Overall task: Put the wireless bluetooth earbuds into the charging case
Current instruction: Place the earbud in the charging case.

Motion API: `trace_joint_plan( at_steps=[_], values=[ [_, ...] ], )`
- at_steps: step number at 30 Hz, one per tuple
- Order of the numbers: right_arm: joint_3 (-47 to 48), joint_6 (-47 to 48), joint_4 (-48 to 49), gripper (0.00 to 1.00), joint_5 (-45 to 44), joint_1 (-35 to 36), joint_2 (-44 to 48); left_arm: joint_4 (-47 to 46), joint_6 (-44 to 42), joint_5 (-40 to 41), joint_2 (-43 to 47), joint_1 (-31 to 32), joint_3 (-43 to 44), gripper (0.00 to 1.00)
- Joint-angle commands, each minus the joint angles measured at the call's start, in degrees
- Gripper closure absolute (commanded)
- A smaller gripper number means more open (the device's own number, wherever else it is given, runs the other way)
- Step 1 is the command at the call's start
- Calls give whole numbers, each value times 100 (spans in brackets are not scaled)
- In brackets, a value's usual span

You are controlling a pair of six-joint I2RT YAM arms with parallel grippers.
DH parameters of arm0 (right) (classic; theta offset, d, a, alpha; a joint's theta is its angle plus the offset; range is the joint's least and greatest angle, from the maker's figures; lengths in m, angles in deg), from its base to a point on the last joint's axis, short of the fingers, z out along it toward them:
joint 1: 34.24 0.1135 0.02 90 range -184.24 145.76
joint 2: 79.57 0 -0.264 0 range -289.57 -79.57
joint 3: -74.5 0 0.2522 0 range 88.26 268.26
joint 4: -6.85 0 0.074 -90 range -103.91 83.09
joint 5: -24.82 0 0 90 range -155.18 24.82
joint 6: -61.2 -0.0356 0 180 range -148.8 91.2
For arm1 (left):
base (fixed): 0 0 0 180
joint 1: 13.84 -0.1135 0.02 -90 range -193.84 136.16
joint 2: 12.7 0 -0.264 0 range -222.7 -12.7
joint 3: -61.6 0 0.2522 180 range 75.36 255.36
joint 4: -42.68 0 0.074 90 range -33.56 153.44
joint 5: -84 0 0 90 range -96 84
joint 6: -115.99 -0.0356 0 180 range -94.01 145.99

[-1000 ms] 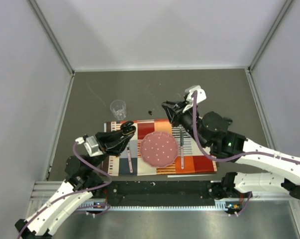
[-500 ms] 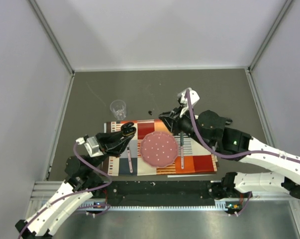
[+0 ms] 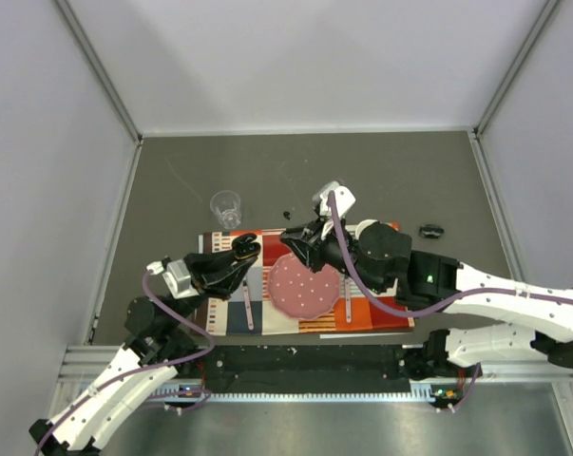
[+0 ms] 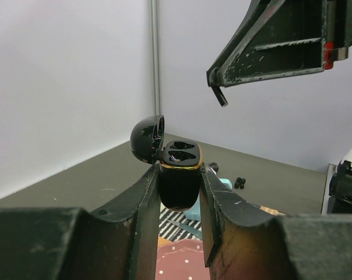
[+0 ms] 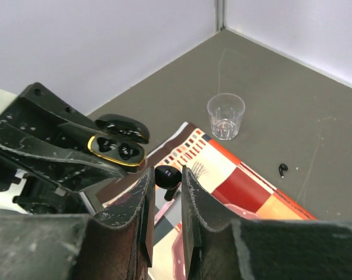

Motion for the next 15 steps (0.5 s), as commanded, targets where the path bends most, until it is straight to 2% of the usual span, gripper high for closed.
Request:
trace_joint_plan(
  at_steps=[1,15],
  values=[
    [276,257,624,100,112,201,-108,-114,-38,63,-13,-18,-28,100],
    [337,451,1310,100,164,456,-504,-273,76,37,-128,-9,-36,100]
  ],
)
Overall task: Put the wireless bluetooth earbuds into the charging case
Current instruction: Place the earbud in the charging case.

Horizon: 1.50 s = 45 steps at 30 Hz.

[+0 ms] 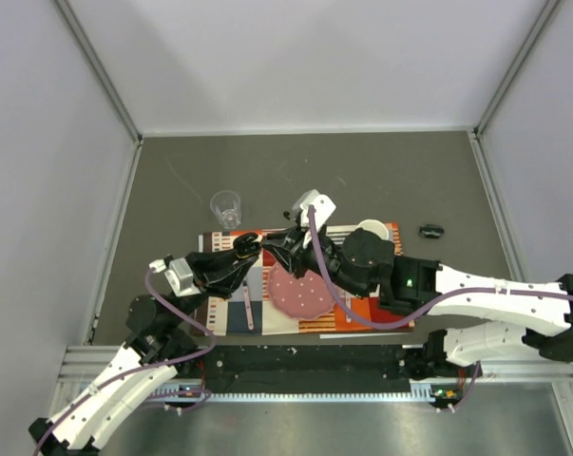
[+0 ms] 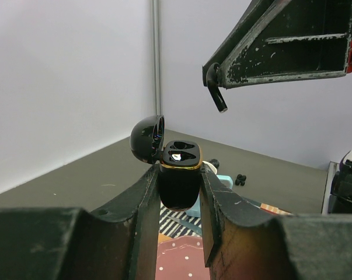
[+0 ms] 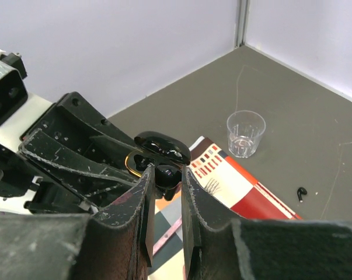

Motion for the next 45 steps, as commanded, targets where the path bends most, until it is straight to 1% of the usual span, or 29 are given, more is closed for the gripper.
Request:
trace_joint_plan(
  at_steps=[1,8,12,20,45],
  values=[
    [348,121,523,100,57,137,-74,-299,78,2,-36,-9,-36,100],
    [313,68,681,100,48,137,-188,-352,87,2,-44,-9,-54,100],
    [190,-46,936,100,57,146,-223,-404,78,-77,-62,-18,-80,100],
    [138,-64,1059,100,84,146,-329,-466,78,-130,-36,-9,-98,100],
    [85,50,761,100,-154,137,-601,-861,184,-95,184,-9,-326,100]
  ],
)
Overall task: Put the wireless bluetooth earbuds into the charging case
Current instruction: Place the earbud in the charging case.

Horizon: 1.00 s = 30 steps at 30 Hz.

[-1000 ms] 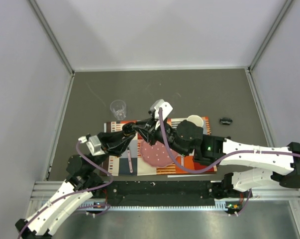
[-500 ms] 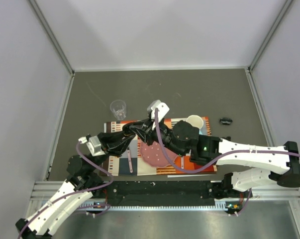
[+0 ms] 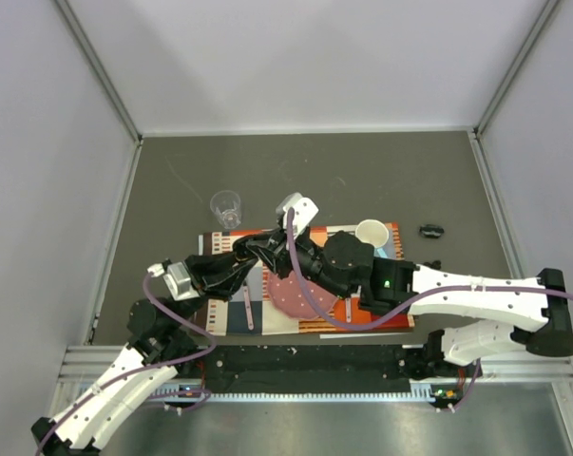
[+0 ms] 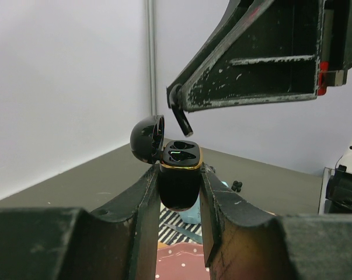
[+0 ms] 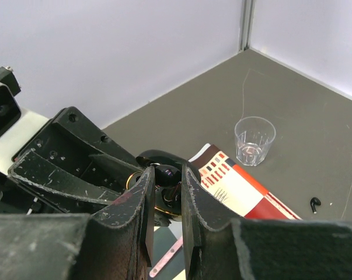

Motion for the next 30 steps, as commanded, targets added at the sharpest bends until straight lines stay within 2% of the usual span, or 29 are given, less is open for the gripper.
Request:
trace_joint_plan(
  at_steps=[1,17,30],
  values=[
    [80,51,74,100,-101,91,-109,-477,88,-29,90,-9,-81,100],
    [-60,454,75,100,-435,100,-39,-486,132,-12,116,-9,-64,100],
    [-218,499,-22,100,-321,100,-22,-688,140,111,125,-9,-99,100]
  ],
)
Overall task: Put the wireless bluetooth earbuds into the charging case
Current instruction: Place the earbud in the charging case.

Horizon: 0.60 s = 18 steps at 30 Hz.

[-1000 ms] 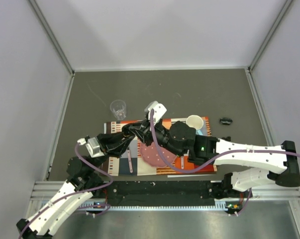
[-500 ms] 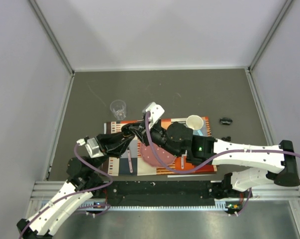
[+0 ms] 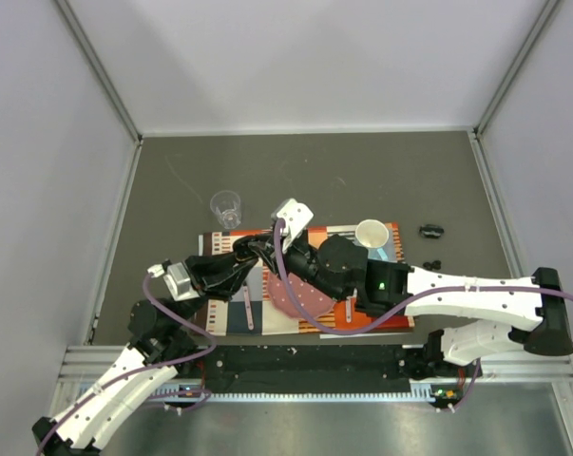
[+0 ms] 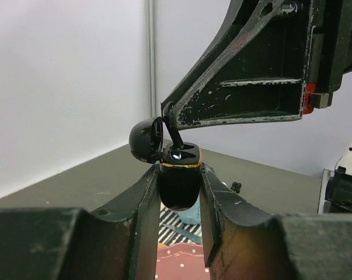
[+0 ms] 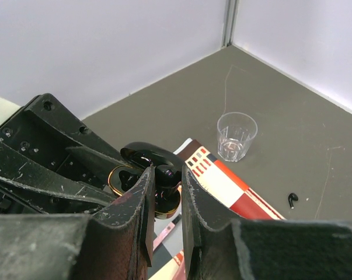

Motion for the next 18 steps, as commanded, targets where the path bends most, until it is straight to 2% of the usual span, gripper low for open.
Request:
trace_joint_plan(
  at_steps=[1,18],
  values=[
    [-131,84,-96,100,-93,74,118,-574,73,111,92,-9,-18,100],
    [-166,356,-325,100,204,91,171,-592,37,410,119,-18,-80,100]
  ],
)
